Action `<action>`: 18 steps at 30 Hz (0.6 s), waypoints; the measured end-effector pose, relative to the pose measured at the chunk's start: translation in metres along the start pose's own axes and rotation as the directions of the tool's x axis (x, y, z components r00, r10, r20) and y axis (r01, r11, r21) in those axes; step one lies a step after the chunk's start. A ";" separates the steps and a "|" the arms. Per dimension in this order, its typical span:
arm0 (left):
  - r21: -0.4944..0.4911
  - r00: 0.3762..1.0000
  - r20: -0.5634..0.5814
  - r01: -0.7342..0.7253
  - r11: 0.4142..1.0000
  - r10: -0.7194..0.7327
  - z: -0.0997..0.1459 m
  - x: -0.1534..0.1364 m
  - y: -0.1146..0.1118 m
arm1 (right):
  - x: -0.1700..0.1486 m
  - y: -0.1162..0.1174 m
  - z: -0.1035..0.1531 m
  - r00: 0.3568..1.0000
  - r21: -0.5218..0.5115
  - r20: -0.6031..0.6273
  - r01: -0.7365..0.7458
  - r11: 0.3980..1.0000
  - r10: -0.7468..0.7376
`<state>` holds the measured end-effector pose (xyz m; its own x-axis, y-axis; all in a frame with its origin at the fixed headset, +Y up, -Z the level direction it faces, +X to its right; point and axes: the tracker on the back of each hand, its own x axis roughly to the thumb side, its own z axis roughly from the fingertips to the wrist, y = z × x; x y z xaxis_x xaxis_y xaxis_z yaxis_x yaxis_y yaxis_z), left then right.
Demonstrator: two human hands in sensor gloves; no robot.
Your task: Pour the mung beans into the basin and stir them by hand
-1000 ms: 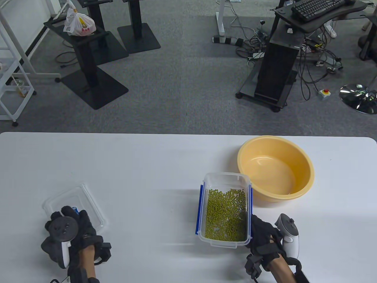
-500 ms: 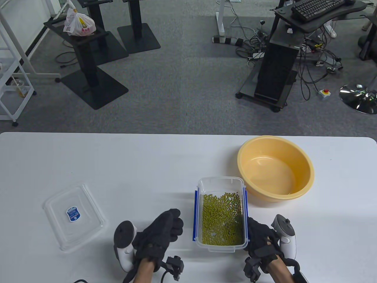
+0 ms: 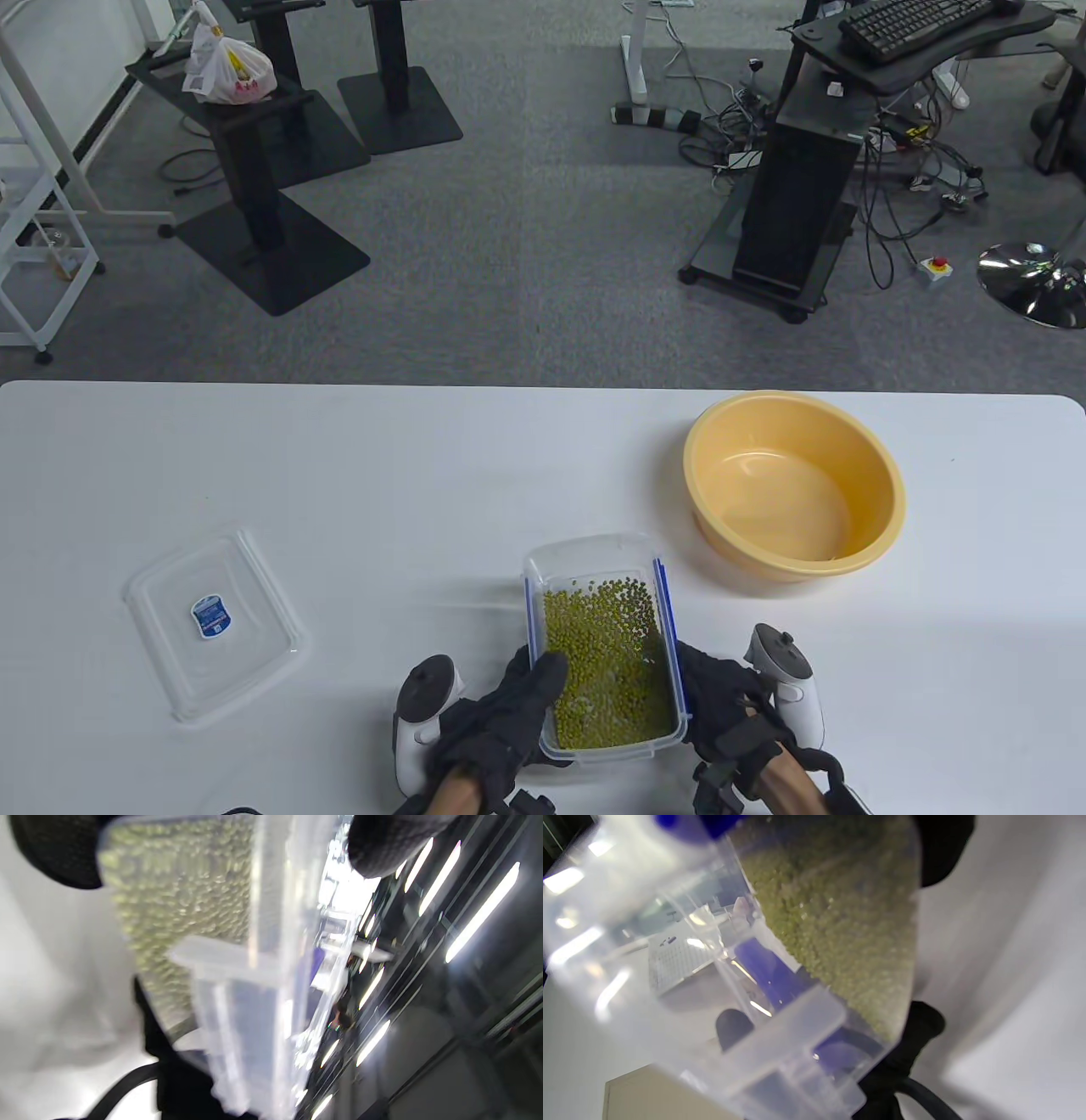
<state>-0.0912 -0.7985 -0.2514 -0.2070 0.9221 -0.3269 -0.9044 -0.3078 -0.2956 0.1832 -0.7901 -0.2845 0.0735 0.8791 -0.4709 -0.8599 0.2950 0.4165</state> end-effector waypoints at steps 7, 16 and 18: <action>0.326 0.975 0.194 0.038 0.945 -0.106 0.022 0.042 0.045 | 0.032 -0.023 0.023 0.958 -0.210 -0.030 -0.285 0.935 0.285; 0.731 0.932 0.251 -0.004 0.682 -0.263 0.086 0.078 0.138 | 0.065 -0.127 0.078 0.959 -0.661 -0.186 -0.283 0.695 0.214; 0.763 0.941 0.243 -0.034 0.645 -0.238 0.094 0.075 0.147 | 0.065 -0.142 0.076 0.987 -0.702 -0.140 -0.153 0.695 0.076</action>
<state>-0.2751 -0.7528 -0.2353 -0.0705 0.9973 -0.0194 -0.8611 -0.0510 0.5058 0.3484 -0.7465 -0.3157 -0.0638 0.8377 -0.5423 -0.9637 -0.1928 -0.1845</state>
